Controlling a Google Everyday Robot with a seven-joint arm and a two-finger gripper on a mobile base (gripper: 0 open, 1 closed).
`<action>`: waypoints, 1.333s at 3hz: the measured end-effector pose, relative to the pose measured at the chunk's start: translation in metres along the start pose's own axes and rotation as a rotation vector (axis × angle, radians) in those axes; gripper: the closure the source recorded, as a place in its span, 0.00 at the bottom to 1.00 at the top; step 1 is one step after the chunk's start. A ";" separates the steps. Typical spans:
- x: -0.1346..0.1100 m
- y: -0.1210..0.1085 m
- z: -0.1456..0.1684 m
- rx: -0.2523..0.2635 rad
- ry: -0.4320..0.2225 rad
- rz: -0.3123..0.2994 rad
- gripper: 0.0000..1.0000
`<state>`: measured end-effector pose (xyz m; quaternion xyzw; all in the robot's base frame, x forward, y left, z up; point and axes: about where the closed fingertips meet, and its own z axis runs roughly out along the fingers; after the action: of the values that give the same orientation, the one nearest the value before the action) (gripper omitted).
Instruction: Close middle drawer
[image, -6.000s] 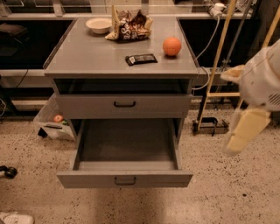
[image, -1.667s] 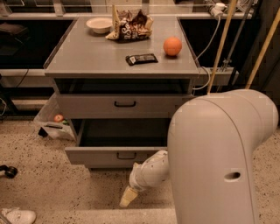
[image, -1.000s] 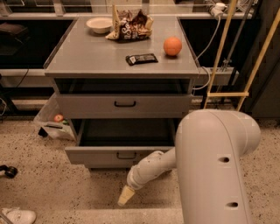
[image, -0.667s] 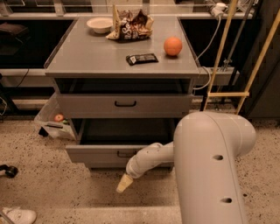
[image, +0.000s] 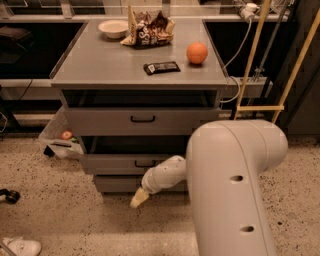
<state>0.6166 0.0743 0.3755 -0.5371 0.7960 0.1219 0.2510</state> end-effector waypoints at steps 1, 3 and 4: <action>-0.028 -0.025 -0.006 0.064 -0.041 -0.004 0.00; -0.052 -0.033 -0.007 0.094 -0.069 -0.019 0.00; -0.052 -0.033 -0.007 0.094 -0.069 -0.019 0.00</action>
Offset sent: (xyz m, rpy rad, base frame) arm 0.1425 0.1300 0.1471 0.0905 -0.4110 -0.0917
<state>0.6605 0.0994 0.4115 -0.5279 0.7864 0.1006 0.3046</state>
